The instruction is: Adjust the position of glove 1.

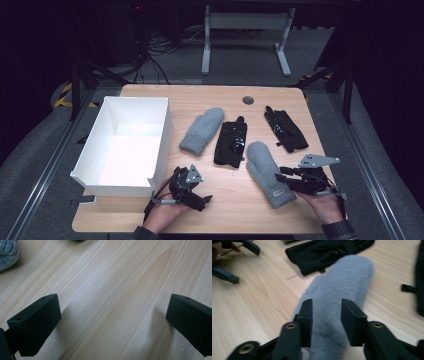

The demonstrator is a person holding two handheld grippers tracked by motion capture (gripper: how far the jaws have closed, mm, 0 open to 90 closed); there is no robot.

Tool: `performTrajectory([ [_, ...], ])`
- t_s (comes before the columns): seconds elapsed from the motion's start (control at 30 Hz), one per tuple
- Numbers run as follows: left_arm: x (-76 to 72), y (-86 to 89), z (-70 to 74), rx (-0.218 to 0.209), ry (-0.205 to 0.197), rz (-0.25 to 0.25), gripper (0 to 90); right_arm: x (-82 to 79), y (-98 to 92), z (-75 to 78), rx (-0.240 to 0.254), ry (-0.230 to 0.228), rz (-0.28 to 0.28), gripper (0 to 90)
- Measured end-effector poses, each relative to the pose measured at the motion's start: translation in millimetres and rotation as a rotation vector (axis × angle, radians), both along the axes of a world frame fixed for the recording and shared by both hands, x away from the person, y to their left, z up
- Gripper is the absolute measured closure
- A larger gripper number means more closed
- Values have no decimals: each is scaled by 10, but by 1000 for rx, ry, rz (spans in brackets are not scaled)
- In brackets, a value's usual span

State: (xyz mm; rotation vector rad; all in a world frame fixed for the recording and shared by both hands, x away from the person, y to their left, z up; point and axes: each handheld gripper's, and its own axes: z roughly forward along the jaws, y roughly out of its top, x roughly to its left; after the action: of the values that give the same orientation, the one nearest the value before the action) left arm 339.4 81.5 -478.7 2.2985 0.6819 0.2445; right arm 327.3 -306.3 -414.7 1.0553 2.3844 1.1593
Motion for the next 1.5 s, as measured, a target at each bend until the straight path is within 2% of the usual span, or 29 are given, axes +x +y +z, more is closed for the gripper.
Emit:
performTrajectory([
  [0.13, 1, 0, 0, 0, 1, -2, 2, 26, -154, -53, -32, 20, -10, 899],
  [0.33, 1, 1, 1, 1, -2, 0, 2, 1, -280, -182, -98, 52, 12, 900],
  [0.6, 2, 1, 0, 1, 0, -2, 2, -30, -257, -304, -173, 86, 86, 900],
  [0.8, 1, 0, 0, 0, 0, -2, 2, -64, -138, -310, -177, 105, 187, 900],
  [1.0, 0, 0, 0, 0, 0, -1, 2, -95, 20, -306, -158, 112, 270, 900],
  [1.33, 0, 0, 0, 0, 0, 0, 2, -92, 317, -304, -107, 120, 372, 900],
  [1.5, 1, 0, 0, 0, 1, -2, 2, -86, 433, -302, -91, 118, 405, 900],
])
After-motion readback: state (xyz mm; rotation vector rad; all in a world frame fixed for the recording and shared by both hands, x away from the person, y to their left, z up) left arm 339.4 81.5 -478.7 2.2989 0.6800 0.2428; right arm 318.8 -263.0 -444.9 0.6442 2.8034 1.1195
